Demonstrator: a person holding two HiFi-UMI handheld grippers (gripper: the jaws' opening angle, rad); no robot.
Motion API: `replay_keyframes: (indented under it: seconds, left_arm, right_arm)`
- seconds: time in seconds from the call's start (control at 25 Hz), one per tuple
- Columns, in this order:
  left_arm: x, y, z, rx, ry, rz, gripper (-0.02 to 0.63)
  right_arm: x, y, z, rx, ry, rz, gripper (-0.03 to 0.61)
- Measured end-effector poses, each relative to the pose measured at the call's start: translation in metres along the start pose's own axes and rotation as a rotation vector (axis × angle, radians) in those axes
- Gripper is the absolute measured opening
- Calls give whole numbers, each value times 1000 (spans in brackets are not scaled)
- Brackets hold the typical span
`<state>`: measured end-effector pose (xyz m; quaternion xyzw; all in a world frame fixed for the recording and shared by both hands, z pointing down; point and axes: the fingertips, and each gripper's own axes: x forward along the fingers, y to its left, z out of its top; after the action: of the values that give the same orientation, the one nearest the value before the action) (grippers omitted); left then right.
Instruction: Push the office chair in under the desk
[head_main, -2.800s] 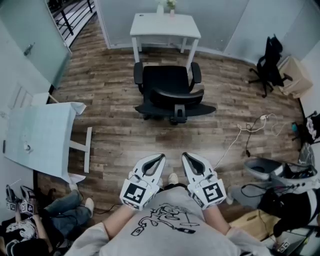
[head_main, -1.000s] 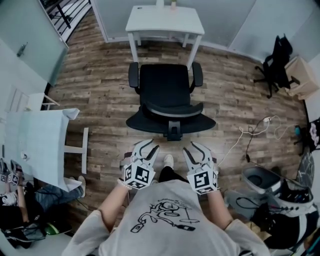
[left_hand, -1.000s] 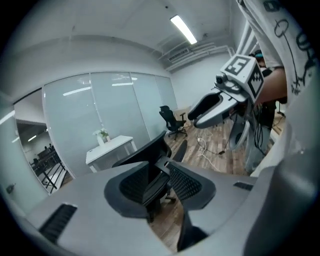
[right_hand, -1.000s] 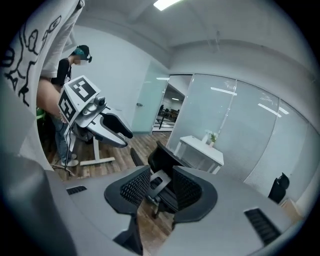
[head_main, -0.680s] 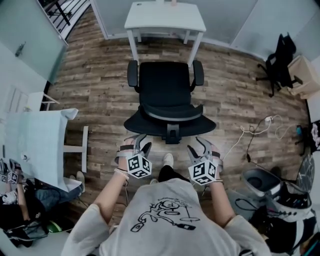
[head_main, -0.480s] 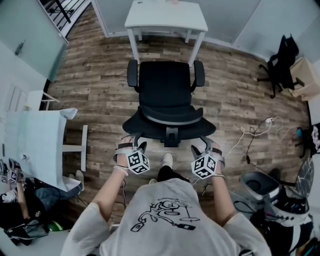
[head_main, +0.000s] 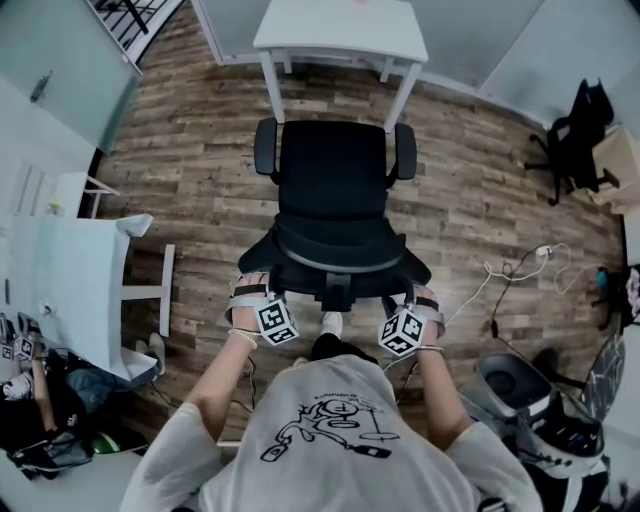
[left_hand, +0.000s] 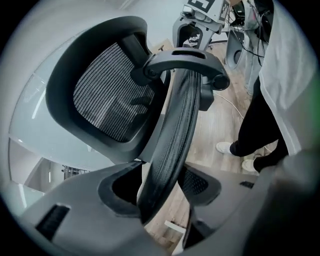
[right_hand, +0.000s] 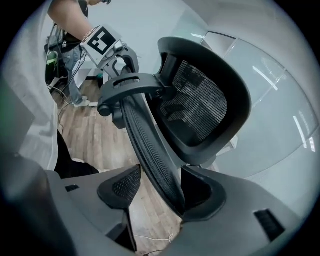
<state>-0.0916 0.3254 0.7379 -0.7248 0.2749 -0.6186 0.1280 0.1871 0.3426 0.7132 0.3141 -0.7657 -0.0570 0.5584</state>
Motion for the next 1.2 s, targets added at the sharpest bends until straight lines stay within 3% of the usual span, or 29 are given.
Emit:
replay_keyframes:
  seconds: [0.08,0.24,1.2]
  left_arm:
    - [0,0,0,36,19,-4,210]
    - [-1,-4,-2,109,45,-4,166]
    - [48,46,-3,127,141,-7,135]
  right_arm:
    - [2,0,-2,-10,-4,16,220]
    - [1,4,-4,-24,-15,40,204]
    - [43,-45,17,-75,-6,63,187]
